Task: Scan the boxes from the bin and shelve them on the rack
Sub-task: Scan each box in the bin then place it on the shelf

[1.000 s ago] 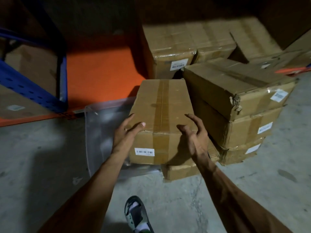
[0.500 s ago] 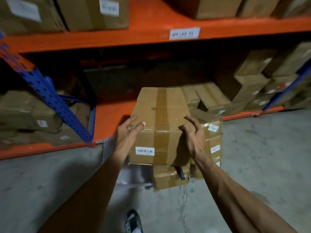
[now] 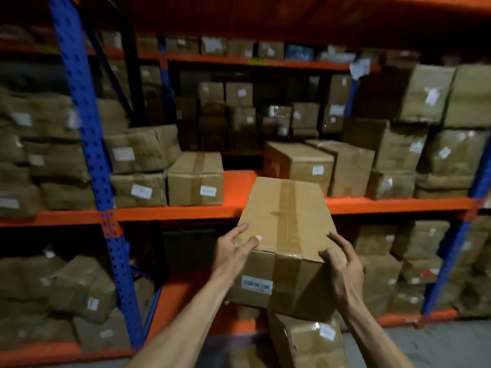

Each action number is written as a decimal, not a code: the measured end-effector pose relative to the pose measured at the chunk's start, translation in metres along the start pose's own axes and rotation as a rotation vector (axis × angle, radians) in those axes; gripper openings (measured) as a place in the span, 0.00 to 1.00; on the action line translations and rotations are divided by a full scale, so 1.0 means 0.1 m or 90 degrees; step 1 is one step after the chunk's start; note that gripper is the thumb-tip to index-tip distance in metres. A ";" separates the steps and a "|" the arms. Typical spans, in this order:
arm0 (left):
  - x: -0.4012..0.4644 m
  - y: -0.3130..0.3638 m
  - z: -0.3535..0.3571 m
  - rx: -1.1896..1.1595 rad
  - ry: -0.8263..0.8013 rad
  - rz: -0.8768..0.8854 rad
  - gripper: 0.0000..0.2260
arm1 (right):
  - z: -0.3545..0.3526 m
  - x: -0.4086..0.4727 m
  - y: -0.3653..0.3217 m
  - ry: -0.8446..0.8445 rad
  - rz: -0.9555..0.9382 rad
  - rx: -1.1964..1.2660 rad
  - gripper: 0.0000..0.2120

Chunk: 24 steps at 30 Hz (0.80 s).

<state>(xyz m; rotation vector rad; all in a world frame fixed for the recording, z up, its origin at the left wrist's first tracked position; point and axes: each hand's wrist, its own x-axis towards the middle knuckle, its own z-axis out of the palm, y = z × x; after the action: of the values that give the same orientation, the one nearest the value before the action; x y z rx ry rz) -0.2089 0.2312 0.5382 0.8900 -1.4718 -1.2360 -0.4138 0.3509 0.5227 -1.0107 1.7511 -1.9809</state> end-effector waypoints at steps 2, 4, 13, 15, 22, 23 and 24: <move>0.17 0.30 -0.09 0.014 0.013 0.042 0.26 | 0.14 0.15 -0.28 -0.010 -0.023 0.024 0.26; 0.39 0.57 -0.22 0.033 0.026 0.073 0.25 | 0.34 0.35 -0.53 -0.028 -0.058 0.042 0.26; 1.82 1.28 -1.08 0.067 0.151 0.168 0.25 | 2.00 1.61 -1.23 -0.060 -0.127 0.061 0.27; 2.22 1.32 -1.32 0.065 0.171 0.175 0.25 | 2.43 1.91 -1.29 -0.071 -0.127 0.071 0.26; 3.58 1.23 -2.02 0.063 0.207 0.168 0.25 | 3.77 2.75 -1.28 -0.097 -0.110 0.073 0.24; 3.74 1.21 -2.09 0.058 0.207 0.160 0.25 | 3.93 2.85 -1.26 -0.097 -0.106 0.073 0.24; 3.89 1.19 -2.15 0.053 0.207 0.154 0.25 | 4.07 2.95 -1.25 -0.098 -0.102 0.074 0.24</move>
<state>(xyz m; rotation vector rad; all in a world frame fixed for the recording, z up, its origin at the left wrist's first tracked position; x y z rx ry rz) -0.0924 -0.1654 0.7402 0.8912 -1.3284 -0.8151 -0.3184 -0.1132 0.7314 -1.2626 1.4991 -2.0121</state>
